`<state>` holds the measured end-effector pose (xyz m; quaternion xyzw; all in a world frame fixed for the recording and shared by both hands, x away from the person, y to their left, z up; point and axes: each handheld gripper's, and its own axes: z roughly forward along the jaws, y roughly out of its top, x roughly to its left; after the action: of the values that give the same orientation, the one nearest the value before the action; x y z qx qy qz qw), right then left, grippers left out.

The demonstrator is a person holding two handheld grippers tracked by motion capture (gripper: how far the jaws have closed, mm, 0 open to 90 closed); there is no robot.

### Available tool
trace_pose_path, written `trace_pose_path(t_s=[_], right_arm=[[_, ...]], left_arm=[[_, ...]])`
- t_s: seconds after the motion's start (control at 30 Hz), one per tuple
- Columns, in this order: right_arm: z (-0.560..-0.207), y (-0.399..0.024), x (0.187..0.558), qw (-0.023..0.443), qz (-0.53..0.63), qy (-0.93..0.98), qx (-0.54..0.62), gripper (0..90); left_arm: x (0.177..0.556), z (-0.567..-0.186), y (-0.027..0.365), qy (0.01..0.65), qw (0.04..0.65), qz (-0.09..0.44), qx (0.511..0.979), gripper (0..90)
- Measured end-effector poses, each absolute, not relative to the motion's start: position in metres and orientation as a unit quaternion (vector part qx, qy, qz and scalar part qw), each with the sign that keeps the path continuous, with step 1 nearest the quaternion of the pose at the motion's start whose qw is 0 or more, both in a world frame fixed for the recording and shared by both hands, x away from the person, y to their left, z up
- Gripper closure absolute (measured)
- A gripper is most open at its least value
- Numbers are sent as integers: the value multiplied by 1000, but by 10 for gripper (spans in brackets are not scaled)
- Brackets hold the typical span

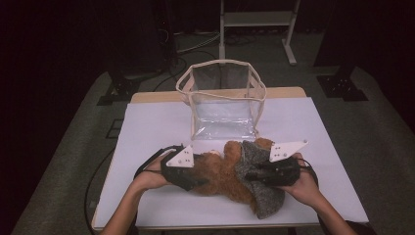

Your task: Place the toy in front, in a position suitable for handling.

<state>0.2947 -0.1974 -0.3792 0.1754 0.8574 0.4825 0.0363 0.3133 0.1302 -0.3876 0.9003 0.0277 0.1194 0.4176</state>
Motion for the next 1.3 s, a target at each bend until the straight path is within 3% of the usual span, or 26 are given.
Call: trace_pose_path(t_s=[0.23,0.43,0.7,0.9,1.1,1.3], right_arm=[[-349,-206,305,64,493,848,186,682],[-357,-208,316,57,470,861,189,680],[-359,-251,326,80,454,852,249,680],[-352,-247,321,60,465,850,239,681],[-351,-211,315,40,464,864,192,677],[-366,-239,321,29,477,848,230,679]], left_arm=[[309,-388,130,22,413,130,901,343],[305,-388,133,18,413,132,901,343],[304,-384,129,11,414,132,900,343],[302,-382,122,5,411,136,902,343],[300,-379,114,5,407,138,903,343],[304,-383,120,24,427,125,895,342]])
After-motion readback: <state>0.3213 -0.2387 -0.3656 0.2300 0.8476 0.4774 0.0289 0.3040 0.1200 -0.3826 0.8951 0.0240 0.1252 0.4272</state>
